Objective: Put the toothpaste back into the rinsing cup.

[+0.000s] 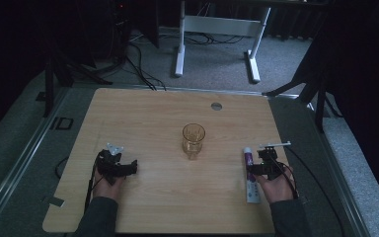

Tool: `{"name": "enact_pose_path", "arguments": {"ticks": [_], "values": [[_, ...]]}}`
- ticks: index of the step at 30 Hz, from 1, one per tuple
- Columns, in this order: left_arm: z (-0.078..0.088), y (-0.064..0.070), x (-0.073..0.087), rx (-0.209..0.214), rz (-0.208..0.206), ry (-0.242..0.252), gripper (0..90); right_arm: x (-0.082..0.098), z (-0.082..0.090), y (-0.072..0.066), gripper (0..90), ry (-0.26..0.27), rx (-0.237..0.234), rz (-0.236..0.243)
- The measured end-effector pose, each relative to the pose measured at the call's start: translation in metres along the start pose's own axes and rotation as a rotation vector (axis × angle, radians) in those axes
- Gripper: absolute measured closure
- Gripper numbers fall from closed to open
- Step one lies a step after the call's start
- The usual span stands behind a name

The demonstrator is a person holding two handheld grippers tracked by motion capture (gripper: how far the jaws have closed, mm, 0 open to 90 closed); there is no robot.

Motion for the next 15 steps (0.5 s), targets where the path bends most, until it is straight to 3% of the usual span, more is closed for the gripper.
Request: {"name": "enact_pose_path", "arguments": {"ticks": [15], "values": [[0.0000, 0.0000, 0.0000, 0.000, 0.000, 0.000, 8.3, -0.0025, -0.0093, 0.0005, 57.3, -0.067, 0.004, -0.008]]}}
Point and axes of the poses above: each handheld gripper's, and its own axes: z roughly backward along the jaws, x roughly out of its underside, y roughly to its right, the point moved 2 cm from there along -z, roughly forward along the jaws, and after that the axes turned 2 degrees about x, right-handed, at the moved point
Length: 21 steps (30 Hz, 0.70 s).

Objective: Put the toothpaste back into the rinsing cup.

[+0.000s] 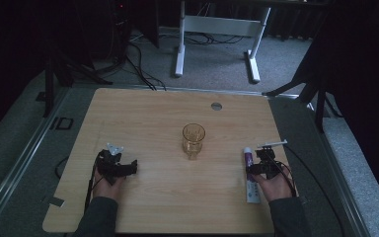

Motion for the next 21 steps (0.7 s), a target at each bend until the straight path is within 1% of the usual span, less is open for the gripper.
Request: {"name": "enact_pose_path", "arguments": {"ticks": [13, 21], "values": [[0.000, 0.000, 0.000, 0.000, 0.000, 0.000, 8.3, -0.002, -0.009, 0.001, 57.6, -0.055, 0.014, -0.003], [0.000, 0.000, 0.000, 0.000, 0.000, 0.000, 8.3, -0.002, -0.013, 0.002, 57.7, -0.075, 0.014, -0.008]]}}
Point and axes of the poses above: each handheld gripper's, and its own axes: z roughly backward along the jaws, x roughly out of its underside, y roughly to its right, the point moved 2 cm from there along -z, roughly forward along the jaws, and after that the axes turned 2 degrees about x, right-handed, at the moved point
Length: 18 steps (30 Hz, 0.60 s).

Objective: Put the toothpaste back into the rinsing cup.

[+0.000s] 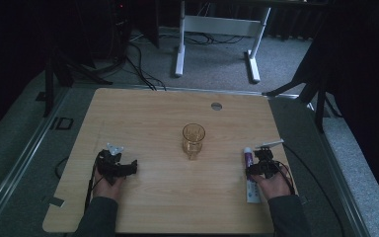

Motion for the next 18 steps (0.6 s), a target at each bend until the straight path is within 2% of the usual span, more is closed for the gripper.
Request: {"name": "enact_pose_path", "arguments": {"ticks": [18], "values": [[0.000, 0.000, 0.000, 0.000, 0.000, 0.000, 8.2, 0.000, -0.012, 0.000, 55.5, -0.035, 0.015, -0.006]]}}
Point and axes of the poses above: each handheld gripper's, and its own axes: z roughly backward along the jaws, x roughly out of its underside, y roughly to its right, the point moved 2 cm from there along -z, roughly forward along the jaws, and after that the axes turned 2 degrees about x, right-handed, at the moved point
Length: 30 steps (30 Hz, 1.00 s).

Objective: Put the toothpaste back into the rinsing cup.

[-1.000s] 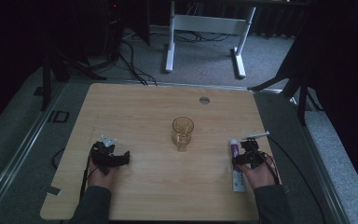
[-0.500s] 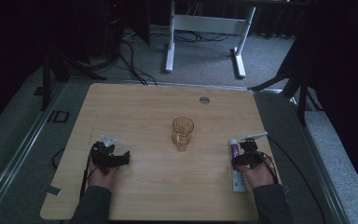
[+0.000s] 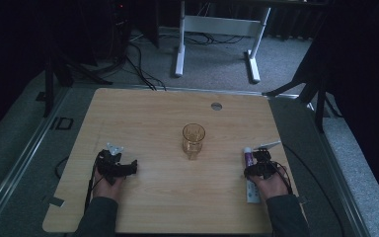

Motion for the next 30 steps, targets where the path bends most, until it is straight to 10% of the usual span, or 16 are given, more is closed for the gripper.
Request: {"name": "enact_pose_path", "arguments": {"ticks": [30], "values": [[0.000, 0.000, 0.000, 0.000, 0.000, 0.000, 8.3, 0.010, -0.002, -0.008, 54.7, -0.040, 0.056, 0.029]]}}
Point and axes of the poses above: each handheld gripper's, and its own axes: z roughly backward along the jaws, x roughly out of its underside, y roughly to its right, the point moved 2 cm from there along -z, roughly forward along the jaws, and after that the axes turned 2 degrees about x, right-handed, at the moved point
